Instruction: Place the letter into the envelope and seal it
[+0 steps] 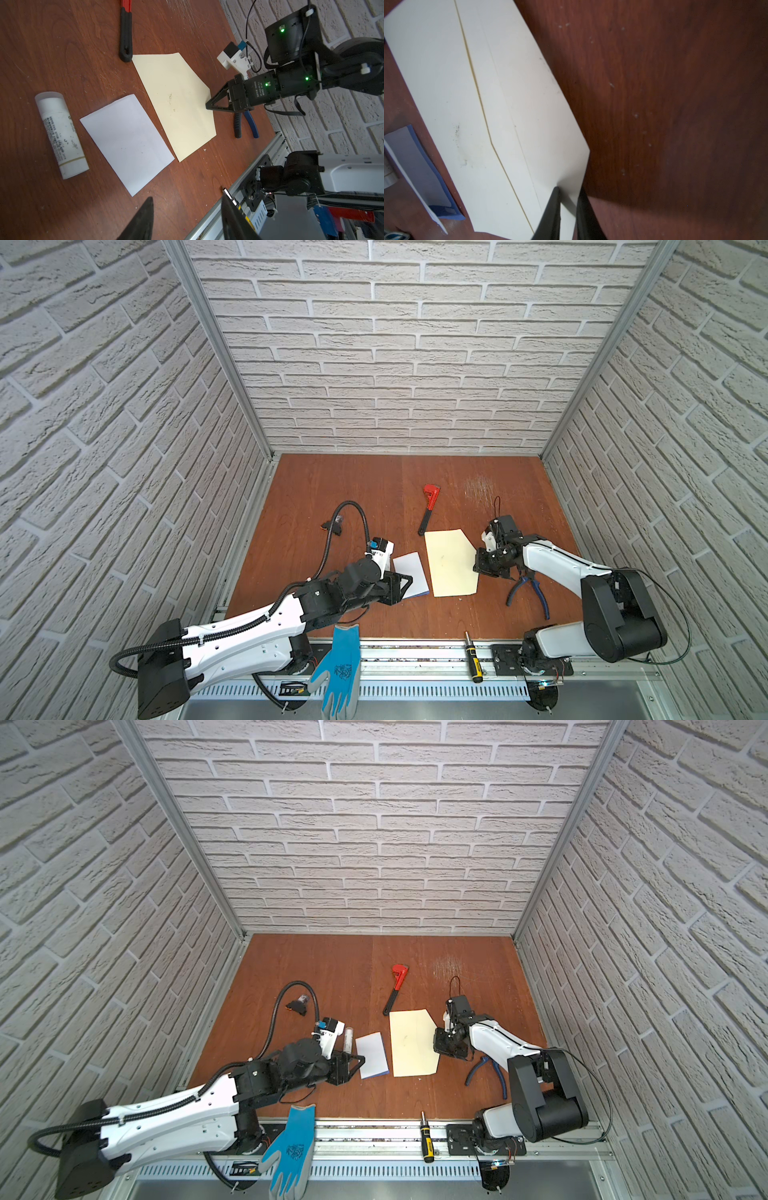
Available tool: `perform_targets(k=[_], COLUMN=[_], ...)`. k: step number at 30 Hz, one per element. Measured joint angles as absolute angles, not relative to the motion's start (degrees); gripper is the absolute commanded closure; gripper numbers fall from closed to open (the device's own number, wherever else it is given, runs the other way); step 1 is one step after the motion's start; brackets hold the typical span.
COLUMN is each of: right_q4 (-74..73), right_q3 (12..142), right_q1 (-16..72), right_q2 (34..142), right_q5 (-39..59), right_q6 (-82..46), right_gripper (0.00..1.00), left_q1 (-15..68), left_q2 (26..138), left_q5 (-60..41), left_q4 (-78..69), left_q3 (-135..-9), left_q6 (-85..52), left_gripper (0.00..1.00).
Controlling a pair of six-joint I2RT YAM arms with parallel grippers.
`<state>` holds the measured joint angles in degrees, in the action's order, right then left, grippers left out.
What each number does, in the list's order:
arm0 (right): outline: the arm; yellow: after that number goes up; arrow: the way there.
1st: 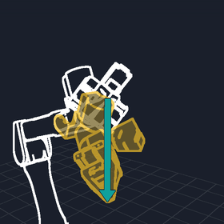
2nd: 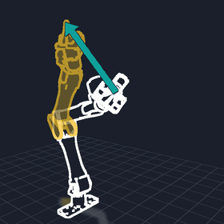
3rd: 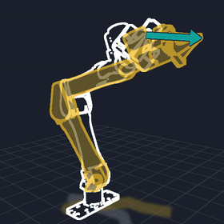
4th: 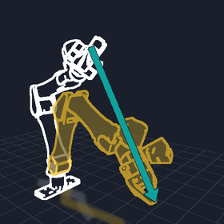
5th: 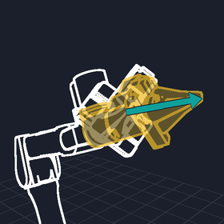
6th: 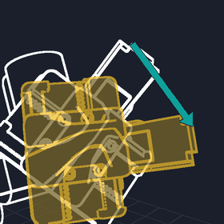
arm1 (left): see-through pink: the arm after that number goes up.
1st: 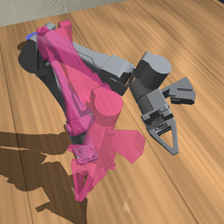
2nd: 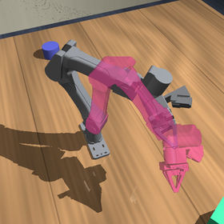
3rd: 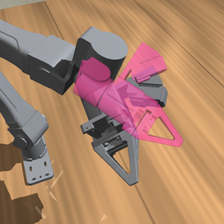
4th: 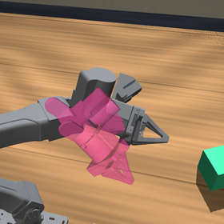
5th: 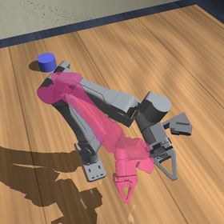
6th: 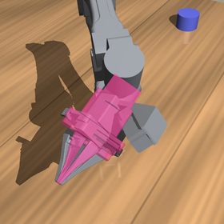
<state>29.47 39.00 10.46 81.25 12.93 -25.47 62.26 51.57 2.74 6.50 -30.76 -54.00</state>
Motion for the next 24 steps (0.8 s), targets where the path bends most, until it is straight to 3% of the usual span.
perform_targets(k=[4, 15, 24], right_q4=[30.2, 36.9, 41.1], right_q3=[39.2, 39.2, 39.2], right_q1=[11.4, 12.3, 19.0], right_q2=[81.1, 73.5, 72.9], right_q5=[12.5, 9.8, 6.0], right_q6=[-24.9, -24.5, -27.2], right_gripper=[0.94, 0.94, 0.94], left_q1=[62.0, 61.6, 61.4], left_q2=[51.5, 50.1, 49.5], left_q5=[2.7, 2.7, 2.7], left_q4=[6.7, 7.6, 8.8], left_q3=[-30.8, -30.8, -30.8], left_q6=[-54.0, -53.6, -53.6], left_gripper=[0.48, 0.48, 0.48])
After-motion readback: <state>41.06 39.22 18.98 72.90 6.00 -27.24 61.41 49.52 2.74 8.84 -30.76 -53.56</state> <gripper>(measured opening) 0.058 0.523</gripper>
